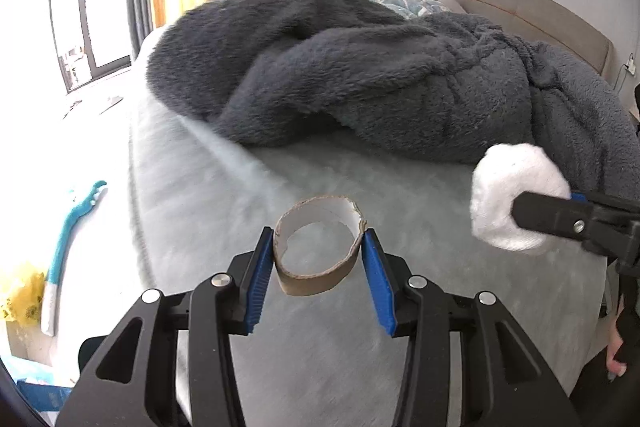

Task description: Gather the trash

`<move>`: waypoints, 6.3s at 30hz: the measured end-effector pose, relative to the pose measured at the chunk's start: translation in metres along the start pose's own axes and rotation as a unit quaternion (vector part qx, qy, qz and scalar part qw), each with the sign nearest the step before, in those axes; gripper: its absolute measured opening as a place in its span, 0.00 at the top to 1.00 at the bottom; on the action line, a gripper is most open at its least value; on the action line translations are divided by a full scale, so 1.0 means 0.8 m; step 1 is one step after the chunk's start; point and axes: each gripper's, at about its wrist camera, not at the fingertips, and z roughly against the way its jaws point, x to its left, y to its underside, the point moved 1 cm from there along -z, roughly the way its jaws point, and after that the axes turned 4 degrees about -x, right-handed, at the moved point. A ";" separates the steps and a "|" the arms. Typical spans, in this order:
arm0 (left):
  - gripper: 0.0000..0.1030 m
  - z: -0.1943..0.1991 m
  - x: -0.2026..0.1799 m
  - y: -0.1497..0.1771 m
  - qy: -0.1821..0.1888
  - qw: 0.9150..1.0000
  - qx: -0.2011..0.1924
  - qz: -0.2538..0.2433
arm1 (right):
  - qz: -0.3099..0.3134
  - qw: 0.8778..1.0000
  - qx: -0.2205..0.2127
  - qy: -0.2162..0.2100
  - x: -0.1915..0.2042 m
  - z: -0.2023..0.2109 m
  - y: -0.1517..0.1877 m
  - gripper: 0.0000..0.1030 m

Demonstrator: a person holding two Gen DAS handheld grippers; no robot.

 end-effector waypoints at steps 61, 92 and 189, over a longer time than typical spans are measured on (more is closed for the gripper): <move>0.54 0.078 0.314 0.203 -0.125 0.947 0.213 0.204 | 0.174 0.975 0.078 -0.111 0.306 -0.129 0.052 0.61; 0.25 0.160 0.380 0.224 -0.112 0.969 0.109 0.190 | 0.218 0.941 0.247 -0.075 0.353 -0.285 0.157 0.61; 0.03 0.311 0.039 0.096 -0.124 0.978 -0.163 0.036 | 0.114 0.983 -0.141 0.037 0.093 0.207 0.124 0.03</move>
